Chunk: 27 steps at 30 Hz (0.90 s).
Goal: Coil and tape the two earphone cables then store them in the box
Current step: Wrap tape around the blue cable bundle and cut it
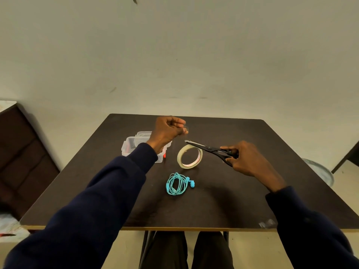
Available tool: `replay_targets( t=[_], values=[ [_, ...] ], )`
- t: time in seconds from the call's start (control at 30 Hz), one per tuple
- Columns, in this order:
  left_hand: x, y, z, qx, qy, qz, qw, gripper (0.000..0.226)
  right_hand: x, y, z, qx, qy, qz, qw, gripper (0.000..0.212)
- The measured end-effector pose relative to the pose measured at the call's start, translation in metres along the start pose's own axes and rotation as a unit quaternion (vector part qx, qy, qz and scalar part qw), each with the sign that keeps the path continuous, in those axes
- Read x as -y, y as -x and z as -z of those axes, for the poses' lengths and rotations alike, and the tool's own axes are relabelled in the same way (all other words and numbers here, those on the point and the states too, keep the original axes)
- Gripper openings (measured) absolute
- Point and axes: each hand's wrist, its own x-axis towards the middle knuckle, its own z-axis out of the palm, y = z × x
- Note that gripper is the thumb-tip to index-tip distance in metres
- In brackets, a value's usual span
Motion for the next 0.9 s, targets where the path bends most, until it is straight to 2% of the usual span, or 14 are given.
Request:
replay_targets(
  t=[0.2, 0.43, 0.57, 0.7, 0.9],
  values=[
    [0.011, 0.012, 0.012, -0.03, 0.007, 0.012, 0.999, 0.022, -0.035, 0.007, -0.006, -0.054, 0.041, -0.079, 0.995, 0.039],
    [0.025, 0.023, 0.009, -0.045, 0.003, 0.039, 0.998, 0.02, -0.043, 0.008, -0.048, -0.032, 0.14, -0.112, 0.983, 0.043],
    [0.031, 0.032, 0.017, -0.04, 0.026, 0.052, 0.997, 0.021, -0.043, 0.007, -0.06, -0.053, 0.161, -0.155, 0.973, 0.029],
    [0.04, 0.047, 0.028, -0.034, 0.083, 0.078, 0.993, 0.024, -0.055, 0.015, -0.054, -0.08, 0.168, -0.208, 0.96, 0.027],
    [0.05, 0.064, 0.032, -0.034, 0.164, 0.117, 0.979, 0.028, -0.081, 0.017, -0.036, -0.018, 0.23, -0.247, 0.941, 0.028]
  ],
)
